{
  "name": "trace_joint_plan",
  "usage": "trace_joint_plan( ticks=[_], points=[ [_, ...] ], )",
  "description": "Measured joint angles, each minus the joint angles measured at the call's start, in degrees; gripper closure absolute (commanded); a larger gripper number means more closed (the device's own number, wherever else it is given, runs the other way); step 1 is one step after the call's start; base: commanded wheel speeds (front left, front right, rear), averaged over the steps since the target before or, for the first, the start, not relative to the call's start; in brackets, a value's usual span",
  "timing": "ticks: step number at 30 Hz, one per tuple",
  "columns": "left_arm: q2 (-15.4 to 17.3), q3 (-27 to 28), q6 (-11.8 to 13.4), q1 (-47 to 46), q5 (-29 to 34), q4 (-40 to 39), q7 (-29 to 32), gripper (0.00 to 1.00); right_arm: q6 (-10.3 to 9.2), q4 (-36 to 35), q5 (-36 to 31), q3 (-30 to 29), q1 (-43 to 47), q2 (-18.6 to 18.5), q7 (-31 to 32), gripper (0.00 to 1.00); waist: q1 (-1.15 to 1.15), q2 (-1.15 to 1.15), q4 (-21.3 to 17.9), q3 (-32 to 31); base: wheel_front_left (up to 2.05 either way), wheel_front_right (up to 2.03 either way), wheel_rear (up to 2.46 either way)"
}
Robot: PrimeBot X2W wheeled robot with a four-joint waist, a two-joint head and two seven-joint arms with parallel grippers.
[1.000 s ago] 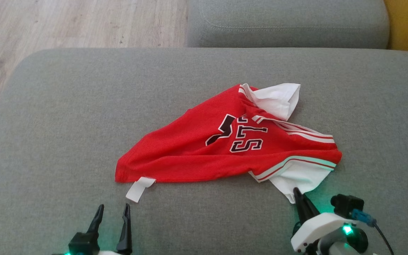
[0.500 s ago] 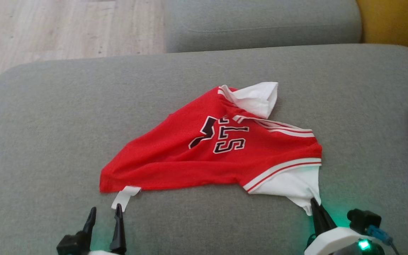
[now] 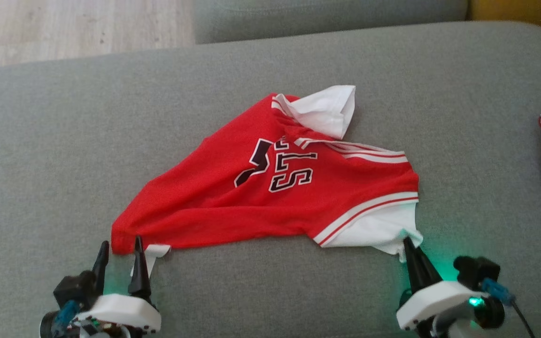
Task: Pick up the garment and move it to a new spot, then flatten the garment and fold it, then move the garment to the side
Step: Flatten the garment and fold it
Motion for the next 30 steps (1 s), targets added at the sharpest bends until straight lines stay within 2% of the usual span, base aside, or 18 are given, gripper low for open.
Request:
trace_joint_plan(
  ticks=[8, 10, 11, 17, 24, 27, 30],
  points=[
    [-0.05, 1.65, -0.46, -4.5, 1.51, 8.13, -0.32, 0.0, 0.0, -2.12, 0.54, 1.15, -2.66, 0.0, 0.0, 1.0, 0.0, 0.0, -1.45, 2.83, 0.0, 0.0, 0.0],
    [-0.04, 1.65, -0.46, -5.51, 1.51, 8.95, -0.32, 0.78, 0.0, -2.41, 0.67, 1.16, -2.66, 0.0, 0.0, 1.0, 0.0, 0.0, -1.68, 2.99, 0.0, 0.0, 0.0],
    [-0.04, 1.63, -0.47, -5.87, 1.51, 9.24, -0.32, 1.0, 0.0, -2.6, 0.67, 1.15, -2.66, 0.0, 0.0, 1.0, 0.01, 0.0, -1.74, 2.95, 0.0, 0.0, 0.0],
    [-0.11, 0.62, -0.94, -5.2, 0.36, 9.07, -0.24, 1.0, 0.0, -5.21, 2.97, 0.98, -2.63, -0.01, 0.0, 1.0, 0.0, 0.0, -1.56, 1.4, 0.0, 0.0, 0.0],
    [0.03, -1.74, -0.94, -4.45, -2.42, -2.42, -0.24, 1.0, 0.0, -13.79, 9.8, 0.66, -4.06, -0.01, 0.0, 1.0, 0.0, 0.0, -0.41, -2.32, 0.0, 0.0, 0.0],
    [1.8, -4.95, -0.94, -5.52, -4.59, -6.42, -0.24, 1.0, 0.0, -18.09, 11.1, -0.81, -7.73, -0.13, 0.0, 1.0, -0.01, 0.0, 0.04, -4.54, 0.0, 0.0, 0.0],
    [5.32, -8.05, -0.94, -9.38, -6.43, -9.72, -0.24, 1.0, 0.0, -22.32, 12.58, -2.37, -12.77, -1.62, 0.0, 1.0, -0.01, 0.0, 0.49, -6.66, 0.0, 0.0, 0.0]
  ],
)
